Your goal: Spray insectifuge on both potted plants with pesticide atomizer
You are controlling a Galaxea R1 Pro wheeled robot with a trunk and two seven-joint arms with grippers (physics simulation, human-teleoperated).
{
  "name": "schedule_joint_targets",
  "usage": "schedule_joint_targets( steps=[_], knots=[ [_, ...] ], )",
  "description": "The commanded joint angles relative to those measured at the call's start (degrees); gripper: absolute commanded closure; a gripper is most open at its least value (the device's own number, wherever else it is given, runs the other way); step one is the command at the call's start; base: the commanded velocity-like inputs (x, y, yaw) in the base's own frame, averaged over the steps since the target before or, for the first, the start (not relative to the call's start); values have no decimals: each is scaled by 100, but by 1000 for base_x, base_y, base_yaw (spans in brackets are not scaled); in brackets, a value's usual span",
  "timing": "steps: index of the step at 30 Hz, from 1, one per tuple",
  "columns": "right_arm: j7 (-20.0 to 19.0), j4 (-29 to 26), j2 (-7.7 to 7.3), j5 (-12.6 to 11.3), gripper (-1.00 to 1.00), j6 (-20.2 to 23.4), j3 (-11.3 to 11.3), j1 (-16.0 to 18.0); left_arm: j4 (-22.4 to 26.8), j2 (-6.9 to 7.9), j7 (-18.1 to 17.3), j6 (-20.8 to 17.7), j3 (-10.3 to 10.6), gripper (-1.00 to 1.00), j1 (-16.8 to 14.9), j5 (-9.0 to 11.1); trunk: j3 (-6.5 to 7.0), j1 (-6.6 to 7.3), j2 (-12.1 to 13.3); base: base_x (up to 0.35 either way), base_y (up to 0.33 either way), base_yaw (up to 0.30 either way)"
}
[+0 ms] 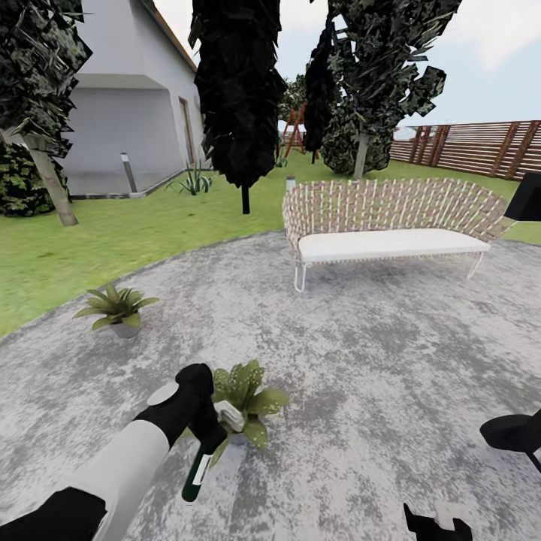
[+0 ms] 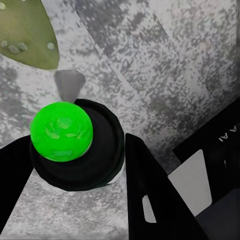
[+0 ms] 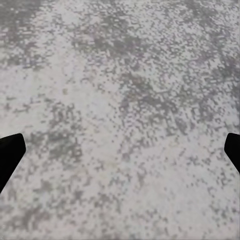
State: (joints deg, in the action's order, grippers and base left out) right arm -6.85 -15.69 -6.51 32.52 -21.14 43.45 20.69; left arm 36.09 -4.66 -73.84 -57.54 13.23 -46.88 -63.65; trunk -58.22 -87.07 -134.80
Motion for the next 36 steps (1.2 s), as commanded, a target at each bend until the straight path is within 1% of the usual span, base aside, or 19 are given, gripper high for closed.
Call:
schedule_joint_targets(
  steps=[1,5,9,12,21,22,24,25,26,27,28,29,31,33,36],
  knots=[
    [-44,3,1,17,-100,-22,49,5,9,-5,-56,-44,4,100,57,-63,-5,1,-2,0,2,6],
    [-44,4,1,17,-100,-22,49,5,12,-5,-44,-39,5,100,176,-73,-5,1,-2,0,1,2],
    [-44,2,1,17,-100,-22,49,5,60,-11,-44,-39,10,100,187,-67,-5,1,-2,0,0,0],
    [-44,3,1,17,-100,-22,49,5,109,-60,-37,-40,13,100,172,-73,-5,1,-2,0,0,0],
    [-45,5,1,17,-100,-22,49,5,112,-105,-117,-45,15,100,-32,-42,-5,1,-2,29,0,0],
    [-45,5,1,17,-100,-22,49,5,98,-105,-176,-43,21,100,-86,-45,-5,1,-2,4,0,0],
    [-44,2,1,17,-100,-22,49,5,47,-67,-532,-34,72,100,-365,-73,-5,1,-2,1,0,0],
    [-44,3,1,17,-100,-22,49,5,36,-47,-693,-33,102,100,-477,-113,-5,1,-2,0,0,0],
    [-44,3,1,17,-100,-22,49,5,24,-7,-932,-30,140,100,-630,-235,-5,1,-2,0,0,0],
    [-44,4,1,17,-100,-22,49,5,20,24,-1072,-27,155,100,-701,-363,-5,1,-2,0,0,0],
    [-44,3,1,17,-100,-22,49,5,15,67,-1295,-23,167,100,-778,-696,-5,1,-2,6,0,0],
    [-44,4,1,17,-100,-22,49,5,18,78,-1418,-25,164,100,-797,-954,-5,1,-2,46,0,0],
    [-44,2,1,17,-100,-22,49,5,25,74,-1549,-28,149,100,-787,-1238,-5,1,-2,100,40,0],
    [-44,2,1,17,-100,-22,49,5,24,72,-1600,-27,168,100,-771,-1338,-5,1,-2,168,134,0],
    [-44,0,1,21,-100,-22,49,5,22,53,-1616,-22,186,100,-756,-1380,-5,1,-2,180,214,0]
  ],
)
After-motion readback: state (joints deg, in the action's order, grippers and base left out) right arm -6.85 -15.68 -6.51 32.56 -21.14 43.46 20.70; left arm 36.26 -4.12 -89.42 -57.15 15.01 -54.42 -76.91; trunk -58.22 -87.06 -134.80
